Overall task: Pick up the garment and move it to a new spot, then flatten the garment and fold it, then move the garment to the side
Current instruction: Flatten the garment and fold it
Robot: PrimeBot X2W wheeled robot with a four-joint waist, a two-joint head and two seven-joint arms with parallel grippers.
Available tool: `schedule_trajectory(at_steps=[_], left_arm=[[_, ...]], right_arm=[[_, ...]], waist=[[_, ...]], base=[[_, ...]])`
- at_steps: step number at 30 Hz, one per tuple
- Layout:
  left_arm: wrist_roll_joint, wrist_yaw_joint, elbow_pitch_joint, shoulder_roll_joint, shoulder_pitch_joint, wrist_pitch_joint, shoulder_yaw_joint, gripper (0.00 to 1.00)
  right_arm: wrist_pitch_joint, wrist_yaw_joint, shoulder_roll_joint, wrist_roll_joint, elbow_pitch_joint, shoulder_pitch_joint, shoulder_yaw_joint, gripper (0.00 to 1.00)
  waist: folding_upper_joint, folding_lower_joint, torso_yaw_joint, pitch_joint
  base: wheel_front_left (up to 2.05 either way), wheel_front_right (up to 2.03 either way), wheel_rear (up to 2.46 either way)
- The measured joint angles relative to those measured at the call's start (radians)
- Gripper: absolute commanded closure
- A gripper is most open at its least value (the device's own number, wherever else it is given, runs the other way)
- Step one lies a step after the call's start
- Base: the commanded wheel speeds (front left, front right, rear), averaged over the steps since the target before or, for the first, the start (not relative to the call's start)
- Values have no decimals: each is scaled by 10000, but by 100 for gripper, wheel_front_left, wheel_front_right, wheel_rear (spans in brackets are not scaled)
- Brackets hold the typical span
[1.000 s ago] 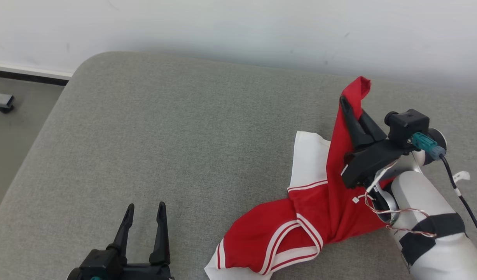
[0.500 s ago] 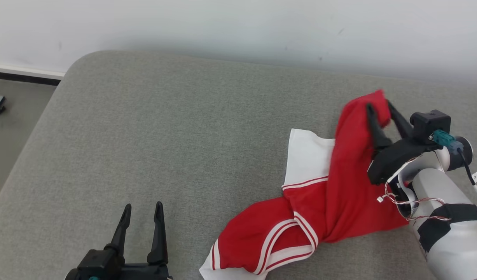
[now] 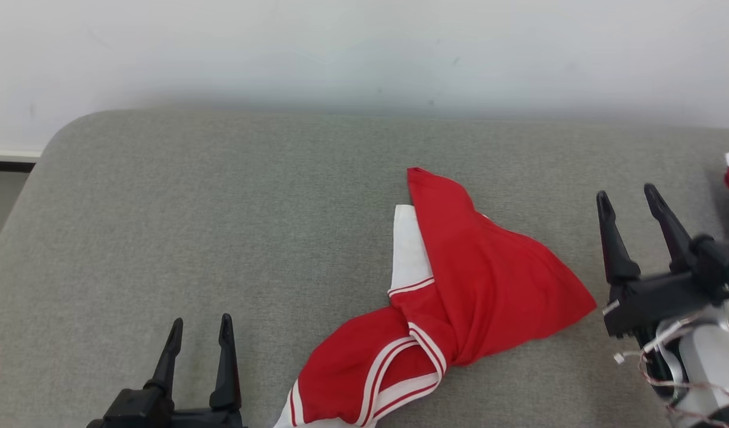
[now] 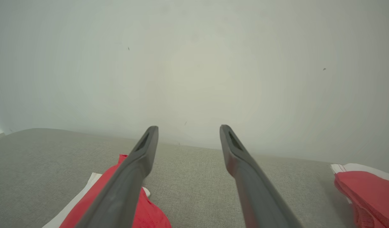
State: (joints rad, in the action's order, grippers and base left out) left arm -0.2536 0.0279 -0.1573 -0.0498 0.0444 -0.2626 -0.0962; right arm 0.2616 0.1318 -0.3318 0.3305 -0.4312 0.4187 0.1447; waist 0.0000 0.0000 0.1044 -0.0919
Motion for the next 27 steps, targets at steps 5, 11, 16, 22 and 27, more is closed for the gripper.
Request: schedule_trajectory(at_steps=[5, 11, 16, 22, 27], left_arm=[[104, 75, 40, 2, -54, 0, 228, 0], [253, 234, 25, -2, -203, 0, 525, 0], [318, 336, 0, -4, -208, 0, 671, 0], [357, 349, -15, -4, -228, 0, 734, 0], [403, 337, 13, -4, -241, 0, 681, 0]], right_arm=[[0, 0, 213, -209, 1469, -1497, -598, 0], [2, 0, 725, -318, 2786, -2939, -1277, 0], [19, 0, 1244, -464, 3511, -3979, -1697, 0], [17, 0, 1599, -560, 3760, -4467, -1831, 0], [17, 0, 1710, -596, 3764, -4478, -1806, 0]], waist=[[0, 0, -343, 120], [0, 0, -629, 274], [0, -1, -761, 385], [0, 0, -900, 457], [0, -1, -973, 500]], base=[[0, 0, 0], [0, 0, 0], [0, 0, 0], [0, 0, 0], [0, 0, 0]])
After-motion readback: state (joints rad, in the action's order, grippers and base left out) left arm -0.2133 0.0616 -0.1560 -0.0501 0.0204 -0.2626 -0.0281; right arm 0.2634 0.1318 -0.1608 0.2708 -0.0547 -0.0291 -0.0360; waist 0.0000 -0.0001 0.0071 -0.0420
